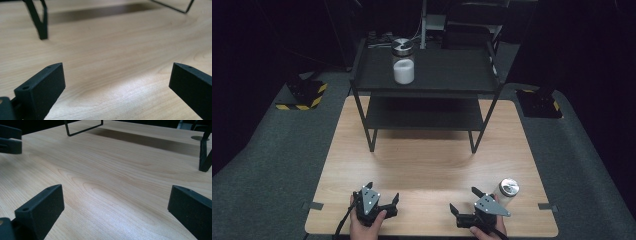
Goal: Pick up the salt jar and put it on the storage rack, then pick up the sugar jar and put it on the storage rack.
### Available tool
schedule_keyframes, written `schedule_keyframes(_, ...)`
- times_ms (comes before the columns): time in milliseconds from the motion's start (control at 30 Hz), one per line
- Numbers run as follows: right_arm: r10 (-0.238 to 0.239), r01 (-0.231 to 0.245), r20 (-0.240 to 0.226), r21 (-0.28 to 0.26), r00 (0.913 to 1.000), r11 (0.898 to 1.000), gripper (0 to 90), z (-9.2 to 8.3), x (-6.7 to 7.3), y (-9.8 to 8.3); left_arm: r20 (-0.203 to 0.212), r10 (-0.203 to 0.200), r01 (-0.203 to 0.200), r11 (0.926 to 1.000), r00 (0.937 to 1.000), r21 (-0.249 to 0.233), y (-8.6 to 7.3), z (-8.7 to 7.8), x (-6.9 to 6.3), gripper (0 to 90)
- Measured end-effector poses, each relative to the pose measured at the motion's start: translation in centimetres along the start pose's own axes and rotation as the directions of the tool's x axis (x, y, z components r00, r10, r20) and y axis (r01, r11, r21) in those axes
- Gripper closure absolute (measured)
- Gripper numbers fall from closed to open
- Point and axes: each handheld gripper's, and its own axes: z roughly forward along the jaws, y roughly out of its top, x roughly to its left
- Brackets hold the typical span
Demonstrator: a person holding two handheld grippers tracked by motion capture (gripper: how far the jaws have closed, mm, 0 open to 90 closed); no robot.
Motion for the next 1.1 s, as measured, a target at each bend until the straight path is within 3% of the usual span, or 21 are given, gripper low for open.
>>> schedule_keyframes(200, 0.001, -0.001, -0.001, 0.002, 1.0000, 1.000, 0.2, 0.0, 0.0, 0.0, -0.003, 0.027, -0.027, 0.9986, 0.9996, 0.045, 0.7, 0.2, -0.6, 0.7)
schedule_keyframes(367, 0.005, -0.005, -0.001, -0.016, 1.0000, 1.000, 0.2, -0.3, 0.0, -0.3, 0.015, 0.057, -0.058, 0.9971, 0.9983, 0.050, 0.6, -0.2, -0.8, 0.7)
schedule_keyframes(533, -0.014, 0.014, -0.004, -0.016, 0.9999, 1.000, 0.3, -0.3, 0.3, -0.3, 0.050, 0.062, -0.062, 0.9979, 0.9968, 0.015, 0.0, -0.6, -0.2, 0.6)
schedule_keyframes(700, -0.001, 0.001, 0.000, -0.024, 1.0000, 1.000, 0.2, -0.5, 0.3, -0.1, 0.056, 0.060, -0.061, 0.9980, 0.9966, 0.018, 0.0, -0.6, -0.1, 0.6)
schedule_keyframes(1100, -0.015, 0.018, 0.018, -0.158, 0.9997, 0.987, 0.1, -3.6, 0.9, 0.9, 0.050, 0.071, -0.071, 0.9974, 0.9962, 0.008, -0.2, -0.7, -0.3, 0.6)
